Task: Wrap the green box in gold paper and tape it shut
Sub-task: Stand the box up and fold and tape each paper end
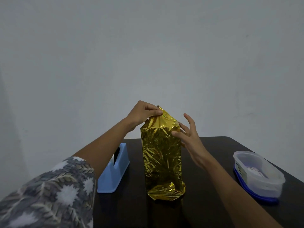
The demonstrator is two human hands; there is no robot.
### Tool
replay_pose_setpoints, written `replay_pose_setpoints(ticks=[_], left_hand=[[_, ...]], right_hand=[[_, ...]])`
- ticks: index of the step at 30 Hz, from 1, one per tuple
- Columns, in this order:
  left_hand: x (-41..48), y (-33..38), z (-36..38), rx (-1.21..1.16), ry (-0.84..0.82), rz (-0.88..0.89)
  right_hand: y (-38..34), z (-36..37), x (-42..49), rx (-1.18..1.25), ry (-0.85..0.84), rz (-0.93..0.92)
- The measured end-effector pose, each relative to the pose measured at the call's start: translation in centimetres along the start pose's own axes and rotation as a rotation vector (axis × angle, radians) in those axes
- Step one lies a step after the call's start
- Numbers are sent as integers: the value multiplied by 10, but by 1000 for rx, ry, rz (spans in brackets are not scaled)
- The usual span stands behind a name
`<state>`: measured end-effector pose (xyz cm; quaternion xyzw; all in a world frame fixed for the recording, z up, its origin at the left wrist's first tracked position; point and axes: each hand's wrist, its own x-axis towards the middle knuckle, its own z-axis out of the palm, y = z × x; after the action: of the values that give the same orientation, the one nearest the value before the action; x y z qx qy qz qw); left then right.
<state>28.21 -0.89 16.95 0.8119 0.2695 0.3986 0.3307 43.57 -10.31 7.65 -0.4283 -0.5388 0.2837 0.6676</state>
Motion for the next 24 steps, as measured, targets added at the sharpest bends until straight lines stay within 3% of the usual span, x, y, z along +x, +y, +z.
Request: replay_pose_setpoints(ticks=[12, 17, 24], left_hand=[[3, -1, 7, 81, -3, -37], [-6, 11, -2, -20, -5, 48], [-24, 21, -14, -9, -70, 151]], right_hand=[[2, -8, -1, -17, -6, -2], [-1, -7, -3, -87, -26, -20], [-23, 8, 2, -253, 211, -252]])
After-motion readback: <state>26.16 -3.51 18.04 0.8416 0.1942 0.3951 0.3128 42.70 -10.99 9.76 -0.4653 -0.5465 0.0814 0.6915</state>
